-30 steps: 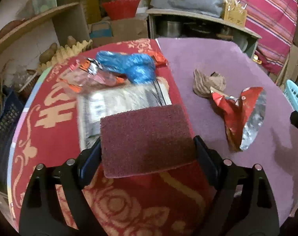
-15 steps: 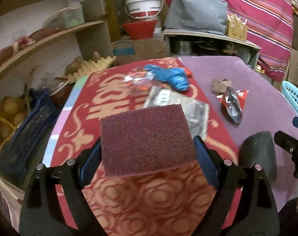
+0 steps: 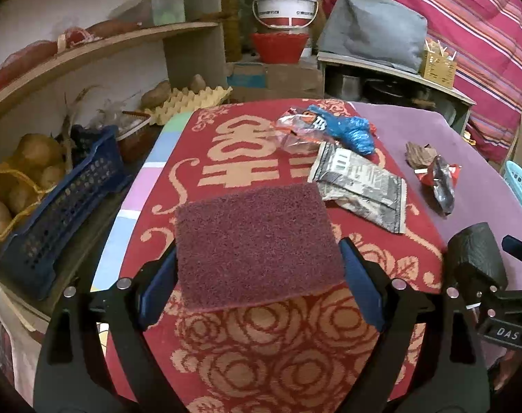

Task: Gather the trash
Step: 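Grasp a second maroon pad with the left tool while the right tool grasps the black ribbed cup, then carry the pad and black cup over the blue basket and open both tools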

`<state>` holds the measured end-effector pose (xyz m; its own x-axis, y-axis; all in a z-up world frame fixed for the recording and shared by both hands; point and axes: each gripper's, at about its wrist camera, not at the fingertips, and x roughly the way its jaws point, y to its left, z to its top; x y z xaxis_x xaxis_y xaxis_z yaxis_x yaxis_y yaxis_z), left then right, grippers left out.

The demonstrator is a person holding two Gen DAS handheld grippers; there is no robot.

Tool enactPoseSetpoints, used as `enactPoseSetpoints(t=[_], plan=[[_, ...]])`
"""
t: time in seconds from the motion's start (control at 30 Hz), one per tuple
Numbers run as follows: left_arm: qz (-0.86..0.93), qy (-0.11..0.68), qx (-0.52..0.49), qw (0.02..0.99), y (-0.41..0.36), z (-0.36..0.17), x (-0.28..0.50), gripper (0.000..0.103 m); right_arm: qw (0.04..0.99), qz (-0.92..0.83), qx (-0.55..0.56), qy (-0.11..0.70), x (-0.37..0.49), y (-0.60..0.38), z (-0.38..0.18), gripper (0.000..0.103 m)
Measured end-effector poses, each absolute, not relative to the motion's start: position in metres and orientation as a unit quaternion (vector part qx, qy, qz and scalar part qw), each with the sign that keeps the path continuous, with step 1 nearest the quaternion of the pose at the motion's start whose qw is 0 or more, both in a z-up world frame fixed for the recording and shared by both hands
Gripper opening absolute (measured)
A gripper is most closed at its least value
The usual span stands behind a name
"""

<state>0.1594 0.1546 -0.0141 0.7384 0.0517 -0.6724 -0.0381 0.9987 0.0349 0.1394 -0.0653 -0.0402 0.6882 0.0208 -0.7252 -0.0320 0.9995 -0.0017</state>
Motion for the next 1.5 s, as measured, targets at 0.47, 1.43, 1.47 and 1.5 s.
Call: enactPoseSetpoints(t=[0.47, 1.43, 1.47, 1.5], plan=[[0.02, 0.349, 0.033, 0.936, 0.132, -0.005, 0.163, 0.086, 0.916, 0.089, 0.0, 0.391, 0.147, -0.075, -0.038, 0.069], [-0.19, 0.291, 0.066, 0.935, -0.241, 0.044, 0.233, 0.086, 0.942, -0.13, 0.14, 0.275, 0.166, -0.487, 0.039, 0.066], [-0.2, 0.292, 0.068, 0.933, -0.256, 0.042, 0.234, 0.086, 0.942, -0.134, 0.142, 0.274, 0.164, -0.493, 0.039, 0.066], [-0.209, 0.292, 0.071, 0.931, -0.271, 0.04, 0.233, 0.086, 0.94, -0.139, 0.15, 0.272, 0.161, -0.502, 0.037, 0.066]])
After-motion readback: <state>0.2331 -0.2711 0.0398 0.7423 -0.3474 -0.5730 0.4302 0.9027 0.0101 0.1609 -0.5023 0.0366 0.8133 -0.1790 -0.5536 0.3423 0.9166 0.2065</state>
